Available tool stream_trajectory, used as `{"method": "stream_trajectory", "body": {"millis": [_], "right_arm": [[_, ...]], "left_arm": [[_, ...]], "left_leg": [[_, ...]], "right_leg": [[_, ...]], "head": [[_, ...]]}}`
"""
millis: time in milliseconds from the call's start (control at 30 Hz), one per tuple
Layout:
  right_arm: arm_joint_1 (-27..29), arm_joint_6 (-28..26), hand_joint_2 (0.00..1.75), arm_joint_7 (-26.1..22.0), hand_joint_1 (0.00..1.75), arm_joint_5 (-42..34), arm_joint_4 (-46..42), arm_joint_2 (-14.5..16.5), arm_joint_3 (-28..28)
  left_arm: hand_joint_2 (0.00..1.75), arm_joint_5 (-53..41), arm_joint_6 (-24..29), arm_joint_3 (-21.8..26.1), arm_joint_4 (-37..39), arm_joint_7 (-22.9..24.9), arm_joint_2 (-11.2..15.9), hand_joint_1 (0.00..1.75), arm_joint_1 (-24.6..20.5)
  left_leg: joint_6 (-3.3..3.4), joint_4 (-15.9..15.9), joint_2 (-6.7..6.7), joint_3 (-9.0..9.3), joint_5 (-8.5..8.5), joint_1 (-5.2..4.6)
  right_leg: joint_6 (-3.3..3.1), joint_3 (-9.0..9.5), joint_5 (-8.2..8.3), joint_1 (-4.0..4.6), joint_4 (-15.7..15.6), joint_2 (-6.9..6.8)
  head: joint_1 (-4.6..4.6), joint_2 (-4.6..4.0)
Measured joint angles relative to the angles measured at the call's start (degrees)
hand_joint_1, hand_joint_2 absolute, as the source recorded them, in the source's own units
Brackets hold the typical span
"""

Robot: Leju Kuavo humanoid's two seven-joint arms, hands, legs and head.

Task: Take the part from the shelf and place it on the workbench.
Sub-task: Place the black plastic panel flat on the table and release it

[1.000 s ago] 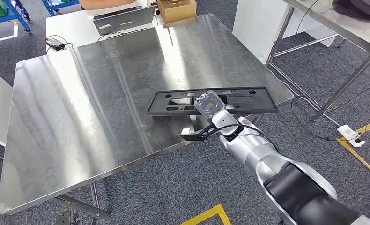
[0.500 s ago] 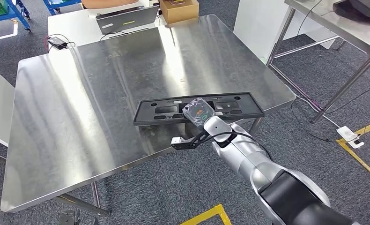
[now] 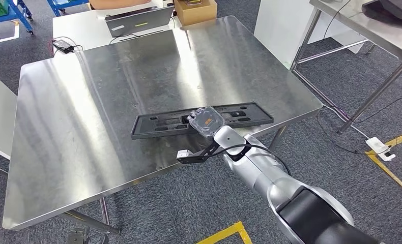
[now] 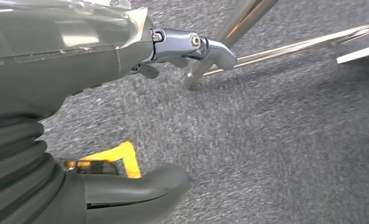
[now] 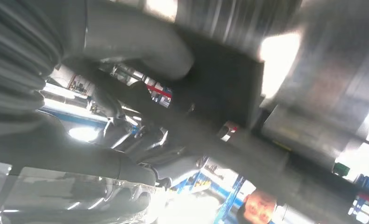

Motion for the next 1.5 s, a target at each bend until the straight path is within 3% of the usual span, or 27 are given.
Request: {"method": "stream_trajectory", "body": {"millis": [233, 700, 1000, 1167, 1233, 1333, 1500], "right_arm": [[0.19, -0.13, 0.00, 1.32, 0.00, 0.02, -1.08, 0.01, 0.05], [0.30, -1.72, 0.00, 2.05, 0.00, 0.04, -1.38, -0.75, -0.34], [1.24, 2.85, 0.00, -2.77, 0.00, -1.30, -4.13, -0.74, -5.29], [1.31, 11.26, 0.00, -9.64, 0.00, -11.08, -5.01, -0.09, -9.30], [1.78, 12.16, 0.00, -11.88, 0.00, -15.58, -6.32, 0.08, -10.99], [4.63, 6.32, 0.00, -13.58, 0.00, -23.01, -12.58, 0.15, -13.80], [16.41, -10.06, 0.00, -17.38, 0.00, -41.41, -34.98, 0.10, -19.78]], "left_arm": [[0.00, 0.73, -1.39, 0.34, 0.04, 2.56, 0.13, 0.00, 0.34], [0.00, 1.25, -3.28, 0.76, 0.04, 2.16, 0.45, 0.00, 0.99], [0.00, 1.28, -4.15, 1.80, 0.04, 0.91, 0.70, 0.00, 1.53], [0.00, 1.28, -4.69, 2.09, 0.04, 0.71, 0.87, 0.00, 1.65], [0.00, 1.37, -5.07, 2.19, 0.04, 0.12, 0.97, 0.00, 1.76], [0.00, 1.78, -5.57, 2.80, 0.04, -2.04, 1.06, 0.00, 2.14], [0.00, 2.34, -4.47, 4.09, 0.04, -5.39, 1.04, 0.00, 3.61]], "left_leg": [[0.01, 0.00, 0.00, 0.00, 0.00, 0.01], [0.01, 0.00, 0.00, 0.00, 0.00, 0.01], [0.01, 0.00, 0.00, 0.00, 0.00, 0.01], [0.01, 0.00, -0.01, 0.00, 0.00, 0.01], [0.01, 0.00, -0.01, 0.00, 0.00, 0.01], [0.02, 0.00, -0.02, 0.01, -0.01, 0.01], [0.27, -0.01, -0.10, 0.09, -0.24, 0.00]], "right_leg": [[0.00, 0.00, 0.00, -0.03, 0.00, 0.00], [0.00, 0.00, 0.00, -0.03, 0.00, 0.00], [0.00, 0.01, 0.00, -0.03, 0.00, -0.01], [0.00, 0.02, 0.00, -0.03, 0.00, -0.01], [0.00, 0.01, 0.00, -0.03, 0.00, -0.01], [0.00, 0.01, -0.01, -0.03, 0.00, -0.03], [0.08, -0.02, -0.15, -0.02, -0.13, -0.26]], "head": [[0.00, 0.00], [0.00, 0.00], [0.00, 0.00], [0.00, 0.00], [0.00, 0.00], [0.00, 0.00], [0.01, 0.00]]}}
